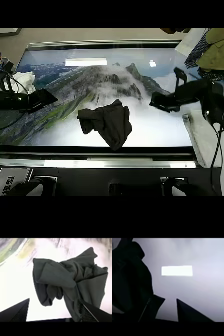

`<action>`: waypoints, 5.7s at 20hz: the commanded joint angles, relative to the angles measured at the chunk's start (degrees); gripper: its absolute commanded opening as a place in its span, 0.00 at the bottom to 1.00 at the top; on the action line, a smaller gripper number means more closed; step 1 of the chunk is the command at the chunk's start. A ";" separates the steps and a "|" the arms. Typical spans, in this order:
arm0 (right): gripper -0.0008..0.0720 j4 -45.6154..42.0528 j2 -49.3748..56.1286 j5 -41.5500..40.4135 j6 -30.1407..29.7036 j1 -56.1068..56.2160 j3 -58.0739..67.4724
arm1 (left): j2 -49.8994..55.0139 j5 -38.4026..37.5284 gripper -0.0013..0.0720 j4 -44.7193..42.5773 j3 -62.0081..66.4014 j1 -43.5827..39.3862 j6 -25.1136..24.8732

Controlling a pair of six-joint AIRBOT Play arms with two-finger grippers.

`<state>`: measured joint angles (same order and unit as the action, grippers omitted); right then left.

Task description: Fold the clothes and pants, and hang the long-sleeved shirts on hangers.

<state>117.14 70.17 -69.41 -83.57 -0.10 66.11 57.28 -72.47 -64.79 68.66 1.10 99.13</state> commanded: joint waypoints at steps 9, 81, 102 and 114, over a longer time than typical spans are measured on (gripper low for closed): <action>0.65 27.93 8.15 10.29 -23.74 4.44 -23.98 | -0.11 -0.17 0.98 -0.22 -0.02 1.07 1.31; 0.05 -26.93 -43.01 10.16 23.69 10.01 10.71 | -30.67 13.31 0.04 16.57 1.73 26.67 -15.08; 0.05 4.00 24.76 21.33 19.63 10.05 10.67 | 21.55 18.88 0.93 17.81 -12.24 14.97 -17.97; 0.05 -2.99 19.19 15.54 15.39 10.05 10.67 | 6.01 16.96 0.92 24.85 -32.37 1.07 -15.58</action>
<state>115.48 90.78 -52.71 -67.79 9.93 76.73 63.99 -62.39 -44.77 44.10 9.10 82.26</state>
